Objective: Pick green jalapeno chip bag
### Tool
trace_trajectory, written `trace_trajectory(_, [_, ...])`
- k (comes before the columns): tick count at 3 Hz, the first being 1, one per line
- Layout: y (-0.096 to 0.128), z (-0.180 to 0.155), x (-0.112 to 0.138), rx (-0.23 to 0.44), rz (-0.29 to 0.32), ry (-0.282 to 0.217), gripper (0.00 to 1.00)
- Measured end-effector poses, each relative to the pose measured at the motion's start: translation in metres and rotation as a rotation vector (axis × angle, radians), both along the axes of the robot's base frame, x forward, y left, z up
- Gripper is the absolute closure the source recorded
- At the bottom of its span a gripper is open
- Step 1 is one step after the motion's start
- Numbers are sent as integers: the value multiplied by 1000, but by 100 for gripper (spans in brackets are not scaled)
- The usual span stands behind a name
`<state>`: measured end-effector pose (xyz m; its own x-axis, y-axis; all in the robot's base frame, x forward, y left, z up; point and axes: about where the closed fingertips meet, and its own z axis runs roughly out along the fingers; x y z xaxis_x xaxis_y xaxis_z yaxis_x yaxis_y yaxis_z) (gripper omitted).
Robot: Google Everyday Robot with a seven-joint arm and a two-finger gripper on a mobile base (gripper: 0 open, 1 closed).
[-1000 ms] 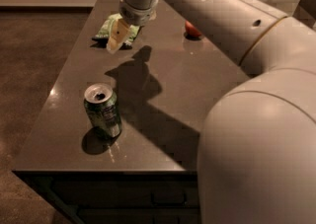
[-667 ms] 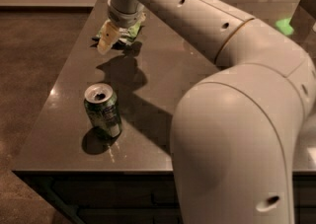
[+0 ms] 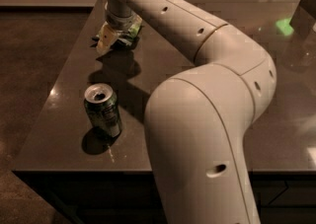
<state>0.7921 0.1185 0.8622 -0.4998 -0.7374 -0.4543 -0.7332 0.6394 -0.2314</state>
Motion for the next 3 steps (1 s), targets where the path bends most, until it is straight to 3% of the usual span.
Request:
trace_trajectory(1, [-3, -7, 15, -11, -5, -1, 13])
trace_trajectory(2, [-5, -12, 22, -25, 3, 16, 36])
trace_trajectory(3, [-8, -2, 17, 9, 28, 17, 59])
